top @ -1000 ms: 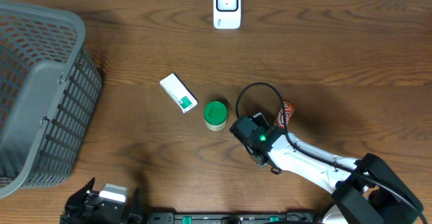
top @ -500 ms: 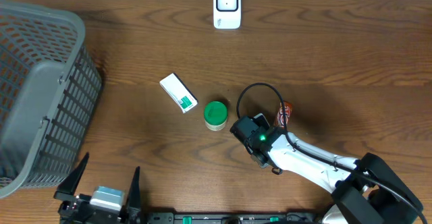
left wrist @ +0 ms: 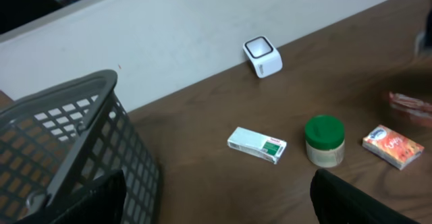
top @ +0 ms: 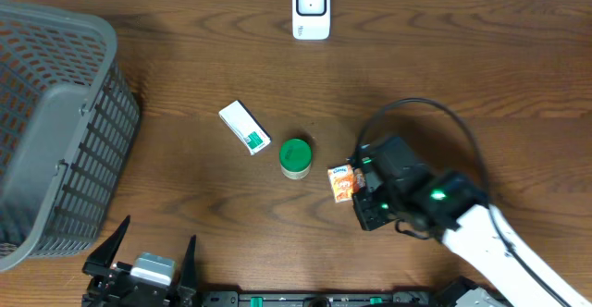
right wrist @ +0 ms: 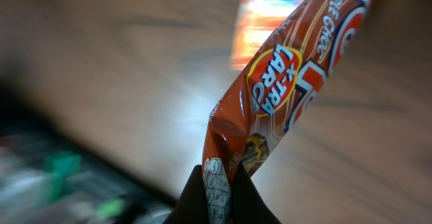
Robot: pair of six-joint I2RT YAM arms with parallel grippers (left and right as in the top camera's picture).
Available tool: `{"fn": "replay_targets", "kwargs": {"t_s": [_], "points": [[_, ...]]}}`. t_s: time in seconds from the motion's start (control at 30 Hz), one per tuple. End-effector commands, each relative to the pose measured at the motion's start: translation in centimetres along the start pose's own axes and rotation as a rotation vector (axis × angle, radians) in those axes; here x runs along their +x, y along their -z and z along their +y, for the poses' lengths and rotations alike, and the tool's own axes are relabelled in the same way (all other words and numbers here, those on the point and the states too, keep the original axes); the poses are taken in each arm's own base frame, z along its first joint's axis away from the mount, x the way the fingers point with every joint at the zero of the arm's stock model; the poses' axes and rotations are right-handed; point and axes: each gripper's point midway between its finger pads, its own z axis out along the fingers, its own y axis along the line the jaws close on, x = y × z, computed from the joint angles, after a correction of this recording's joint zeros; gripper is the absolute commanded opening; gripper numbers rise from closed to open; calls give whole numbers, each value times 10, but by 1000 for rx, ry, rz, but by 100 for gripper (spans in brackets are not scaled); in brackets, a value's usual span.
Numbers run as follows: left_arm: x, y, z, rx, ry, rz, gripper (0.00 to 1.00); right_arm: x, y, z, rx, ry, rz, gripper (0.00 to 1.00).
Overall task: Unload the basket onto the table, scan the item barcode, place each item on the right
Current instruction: 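Move the right gripper over the chocolate bar and grasp it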
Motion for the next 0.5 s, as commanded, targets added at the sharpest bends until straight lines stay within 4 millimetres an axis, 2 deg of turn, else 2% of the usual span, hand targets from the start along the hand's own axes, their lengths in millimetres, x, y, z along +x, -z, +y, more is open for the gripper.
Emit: {"fn": "replay_targets", "kwargs": {"t_s": [0.0, 0.07, 0.23, 0.47], "points": [[1, 3, -4, 12, 0, 0, 86, 0, 37, 60, -486, 13, 5, 1], [2, 3, -4, 13, 0, 2, 86, -8, 48, 64, -597, 9, -24, 1], [4, 3, -5, 16, 3, 10, 86, -29, 44, 39, -663, -26, -68, 1], [7, 3, -6, 22, 7, 25, 86, -45, 2, 0, -743, -67, -28, 1]]}}
